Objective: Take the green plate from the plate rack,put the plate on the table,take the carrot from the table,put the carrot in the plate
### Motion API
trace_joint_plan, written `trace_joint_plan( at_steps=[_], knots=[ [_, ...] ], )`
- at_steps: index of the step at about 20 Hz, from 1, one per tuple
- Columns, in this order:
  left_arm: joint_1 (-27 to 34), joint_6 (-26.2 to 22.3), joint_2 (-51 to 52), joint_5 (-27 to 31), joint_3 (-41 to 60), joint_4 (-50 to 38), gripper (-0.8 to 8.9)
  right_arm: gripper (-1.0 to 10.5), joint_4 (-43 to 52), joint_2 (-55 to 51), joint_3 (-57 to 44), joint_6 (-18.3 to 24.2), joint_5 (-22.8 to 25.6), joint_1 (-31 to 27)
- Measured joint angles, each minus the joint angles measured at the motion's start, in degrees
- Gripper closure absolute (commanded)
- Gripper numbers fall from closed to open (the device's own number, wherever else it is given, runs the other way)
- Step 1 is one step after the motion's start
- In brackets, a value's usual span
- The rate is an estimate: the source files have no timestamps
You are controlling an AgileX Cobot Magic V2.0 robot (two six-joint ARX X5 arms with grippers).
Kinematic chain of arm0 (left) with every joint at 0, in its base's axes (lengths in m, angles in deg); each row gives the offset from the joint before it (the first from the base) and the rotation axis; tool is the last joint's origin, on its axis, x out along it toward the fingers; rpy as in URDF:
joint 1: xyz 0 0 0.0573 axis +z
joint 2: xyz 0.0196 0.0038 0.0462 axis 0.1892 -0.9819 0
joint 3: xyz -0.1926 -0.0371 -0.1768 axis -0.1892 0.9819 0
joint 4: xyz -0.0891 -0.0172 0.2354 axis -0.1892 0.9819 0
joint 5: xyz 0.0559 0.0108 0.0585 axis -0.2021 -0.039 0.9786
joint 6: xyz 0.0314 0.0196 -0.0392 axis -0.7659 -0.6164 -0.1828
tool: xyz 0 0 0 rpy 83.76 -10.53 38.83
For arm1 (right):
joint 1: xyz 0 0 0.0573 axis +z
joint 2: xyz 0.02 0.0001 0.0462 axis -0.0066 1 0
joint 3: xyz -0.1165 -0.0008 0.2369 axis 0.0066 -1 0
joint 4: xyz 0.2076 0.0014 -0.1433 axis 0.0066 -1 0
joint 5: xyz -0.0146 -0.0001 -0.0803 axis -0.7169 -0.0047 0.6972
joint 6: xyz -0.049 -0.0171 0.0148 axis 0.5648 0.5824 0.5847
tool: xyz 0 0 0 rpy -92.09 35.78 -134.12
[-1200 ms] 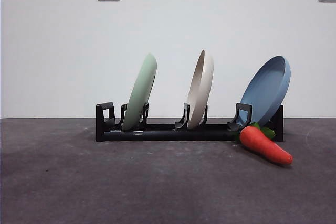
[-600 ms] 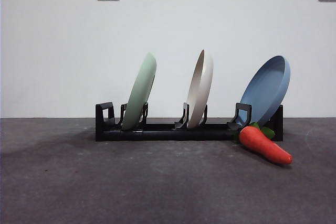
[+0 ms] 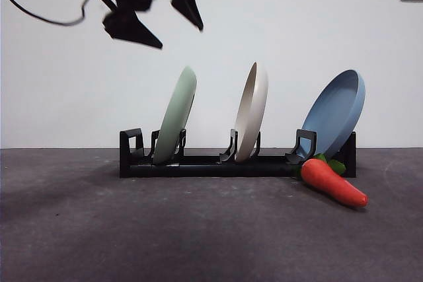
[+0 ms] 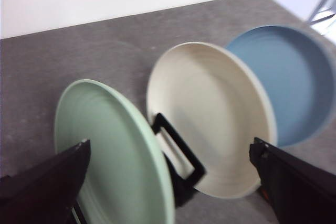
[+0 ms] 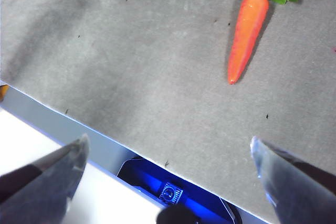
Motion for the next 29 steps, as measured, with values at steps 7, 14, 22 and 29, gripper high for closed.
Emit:
trace_joint_plan(
  at_steps=[7,14,22,29],
  knots=[
    [-1.0,-0.5,-7.8,3.5,-0.5,-1.3,3.69,2.9,0.0,0.3,0.0,0.0,0.0,0.0],
    [-1.8,-0.9,-8.1,1.5,-0.5,-0.7,7.89,2.9,0.0,0.6,0.0,0.0,0.0,0.0],
    [-1.1,1.7,-7.6,-3.5,-0.5,0.3,8.22,2.9,0.0,0.6,0.0,0.0,0.0,0.0],
    [0.2,6.3,-2.1,-10.7,-0.5,1.2,8.22,2.9,0.0,0.6,0.0,0.0,0.0,0.0]
  ],
)
